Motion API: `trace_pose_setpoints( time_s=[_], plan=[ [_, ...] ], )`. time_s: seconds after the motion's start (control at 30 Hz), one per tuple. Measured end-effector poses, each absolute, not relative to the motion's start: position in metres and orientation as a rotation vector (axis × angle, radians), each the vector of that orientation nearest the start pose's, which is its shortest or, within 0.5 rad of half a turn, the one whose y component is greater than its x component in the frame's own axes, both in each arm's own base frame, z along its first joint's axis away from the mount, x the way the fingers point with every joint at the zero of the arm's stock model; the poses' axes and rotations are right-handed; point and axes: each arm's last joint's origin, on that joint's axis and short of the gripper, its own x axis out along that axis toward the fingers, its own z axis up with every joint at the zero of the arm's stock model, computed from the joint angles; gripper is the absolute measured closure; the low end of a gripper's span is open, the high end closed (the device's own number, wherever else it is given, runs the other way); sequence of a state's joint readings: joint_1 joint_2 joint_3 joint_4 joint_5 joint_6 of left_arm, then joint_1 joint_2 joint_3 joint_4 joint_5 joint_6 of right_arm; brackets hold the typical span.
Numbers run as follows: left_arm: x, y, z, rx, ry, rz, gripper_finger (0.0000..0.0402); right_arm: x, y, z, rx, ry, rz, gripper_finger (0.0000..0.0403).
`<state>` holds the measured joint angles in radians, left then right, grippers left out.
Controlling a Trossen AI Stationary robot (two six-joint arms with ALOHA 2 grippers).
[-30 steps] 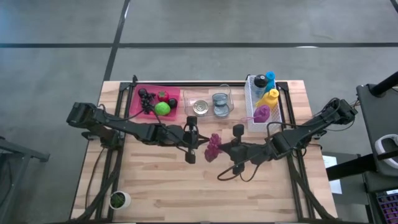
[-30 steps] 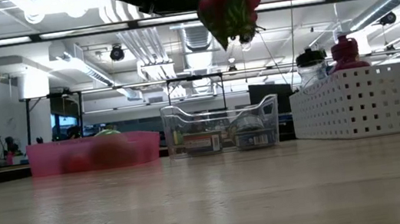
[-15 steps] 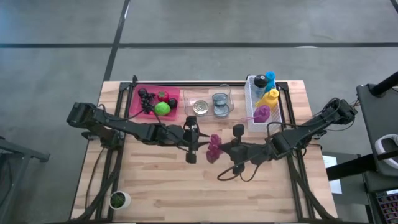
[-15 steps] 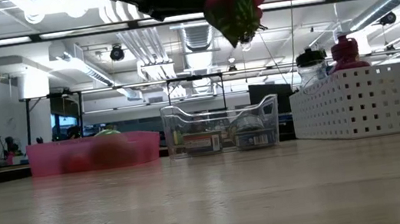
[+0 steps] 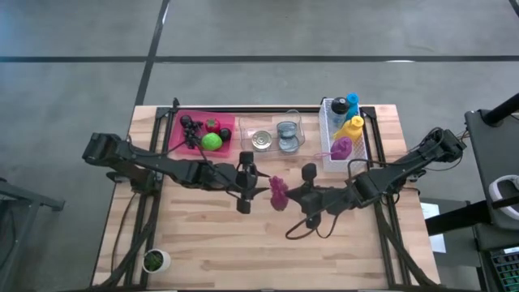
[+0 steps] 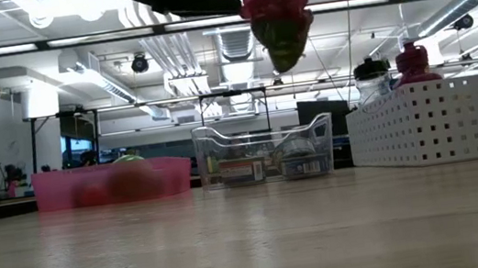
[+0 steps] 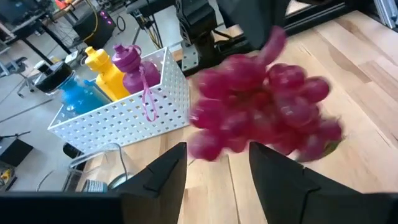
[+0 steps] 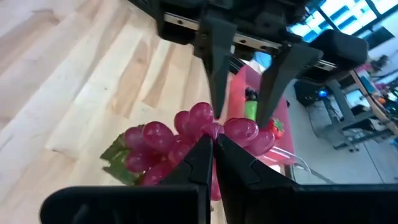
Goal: Pick & Place Food Item
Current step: Put the grapes into the pink bin
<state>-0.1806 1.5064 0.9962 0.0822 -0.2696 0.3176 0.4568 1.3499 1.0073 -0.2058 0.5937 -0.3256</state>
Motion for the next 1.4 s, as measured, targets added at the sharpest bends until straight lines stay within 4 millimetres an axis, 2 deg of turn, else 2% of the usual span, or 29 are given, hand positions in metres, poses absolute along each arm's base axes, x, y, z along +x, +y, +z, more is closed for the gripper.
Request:
trace_pose_setpoints(
  time_s=[0.67, 0.87, 1.4],
  plan=[
    [0.3264, -0.0534, 0.2542, 0.404, 0.484, -0.031, 0.0238, 0.2697, 0.1142, 0.2878, -0.595, 0.488, -0.005, 0.0392],
    [0.3257, -0.0535, 0.253, 0.335, 0.497, -0.023, 0.0233, 0.2698, 0.1142, 0.2878, -0.598, 0.488, -0.004, 0.0392],
    [0.3312, -0.0548, 0.2506, 0.326, 0.466, -0.03, 0.0245, 0.2708, 0.1148, 0.2895, -0.599, 0.468, 0.001, 0.0392]
  ],
)
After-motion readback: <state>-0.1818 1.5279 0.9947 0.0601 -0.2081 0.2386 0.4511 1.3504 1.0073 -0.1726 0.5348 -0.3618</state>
